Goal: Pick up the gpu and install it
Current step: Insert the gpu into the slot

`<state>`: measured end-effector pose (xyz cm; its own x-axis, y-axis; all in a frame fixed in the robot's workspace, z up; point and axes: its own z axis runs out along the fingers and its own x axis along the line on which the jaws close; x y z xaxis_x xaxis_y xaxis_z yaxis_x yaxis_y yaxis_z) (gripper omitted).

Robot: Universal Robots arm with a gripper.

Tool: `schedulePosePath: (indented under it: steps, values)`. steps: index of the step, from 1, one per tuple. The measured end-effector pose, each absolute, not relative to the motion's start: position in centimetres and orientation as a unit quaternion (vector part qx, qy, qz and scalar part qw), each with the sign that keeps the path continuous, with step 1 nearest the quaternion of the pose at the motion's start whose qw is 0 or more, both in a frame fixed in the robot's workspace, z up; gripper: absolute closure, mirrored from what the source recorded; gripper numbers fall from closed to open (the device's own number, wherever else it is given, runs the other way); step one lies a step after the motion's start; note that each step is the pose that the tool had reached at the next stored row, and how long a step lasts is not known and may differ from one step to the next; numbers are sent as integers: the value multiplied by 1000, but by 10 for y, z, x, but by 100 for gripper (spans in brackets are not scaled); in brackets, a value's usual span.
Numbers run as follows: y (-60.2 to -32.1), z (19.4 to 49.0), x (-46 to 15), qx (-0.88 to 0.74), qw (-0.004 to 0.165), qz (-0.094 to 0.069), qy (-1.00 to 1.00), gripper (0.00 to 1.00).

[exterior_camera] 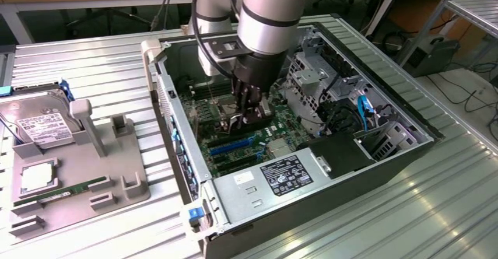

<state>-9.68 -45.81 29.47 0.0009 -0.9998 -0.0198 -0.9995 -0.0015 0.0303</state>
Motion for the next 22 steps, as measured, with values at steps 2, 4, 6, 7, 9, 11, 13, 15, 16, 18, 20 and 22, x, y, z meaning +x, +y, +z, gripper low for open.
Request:
schedulePosePath:
  steps: [2, 4, 6, 7, 9, 11, 13, 15, 16, 18, 20, 22]
  values:
    - [-458, 292, -97, 708, 4, -18, -706, 74]
    - [-458, 288, -100, 708, 3, -17, -706, 74]
    - [-458, 285, -104, 708, 3, -17, -706, 74]
    - [-458, 283, -105, 708, 3, -16, -706, 74]
    - [-458, 280, -105, 708, 2, -16, -706, 74]
    - [-458, 276, -105, 708, 2, -16, -706, 74]
    - [-458, 273, -105, 708, 2, -16, -706, 74]
    - [-458, 265, -106, 708, 2, -15, -706, 74]
    - [-458, 265, -106, 708, 2, -15, -706, 74]
    - [-459, 264, -106, 708, 2, -15, -706, 74]
    - [-459, 263, -106, 708, 2, -15, -706, 74]
    - [-460, 262, -106, 708, 2, -15, -706, 74]
